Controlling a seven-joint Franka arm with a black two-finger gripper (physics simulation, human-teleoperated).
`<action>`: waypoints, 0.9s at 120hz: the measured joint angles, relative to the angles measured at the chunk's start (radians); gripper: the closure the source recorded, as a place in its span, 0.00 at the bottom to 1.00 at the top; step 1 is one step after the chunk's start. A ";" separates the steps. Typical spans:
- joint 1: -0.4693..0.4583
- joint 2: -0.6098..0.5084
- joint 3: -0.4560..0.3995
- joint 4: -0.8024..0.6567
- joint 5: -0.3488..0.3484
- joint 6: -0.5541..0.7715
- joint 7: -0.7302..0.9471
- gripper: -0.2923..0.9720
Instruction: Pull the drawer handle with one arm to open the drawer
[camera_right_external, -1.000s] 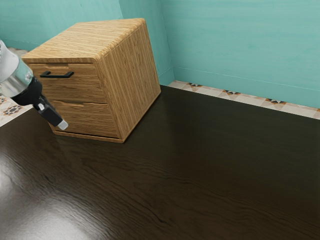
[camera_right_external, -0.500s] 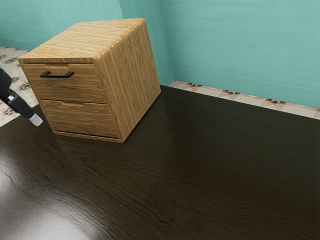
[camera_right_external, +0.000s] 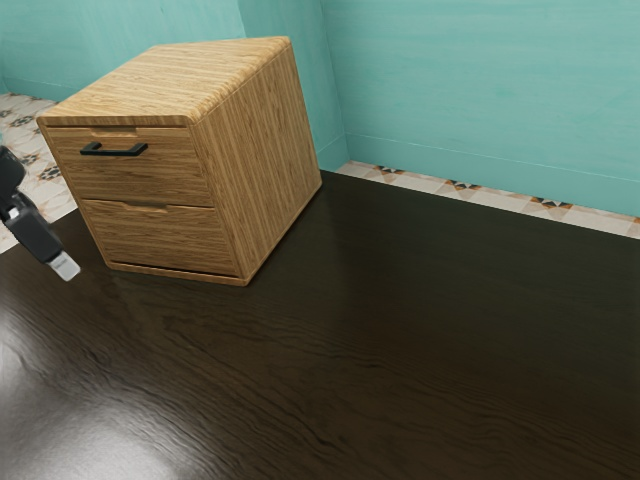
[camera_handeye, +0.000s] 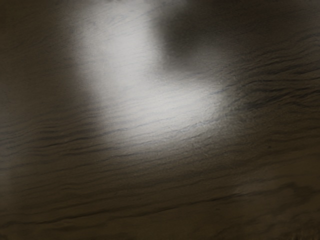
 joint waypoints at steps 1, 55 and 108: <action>0.000 0.000 -0.004 0.002 -0.003 -0.008 0.000 0.23; -0.450 0.040 -0.008 0.070 0.243 -0.011 0.000 0.23; -0.630 0.051 -0.128 0.110 0.431 0.045 0.000 0.23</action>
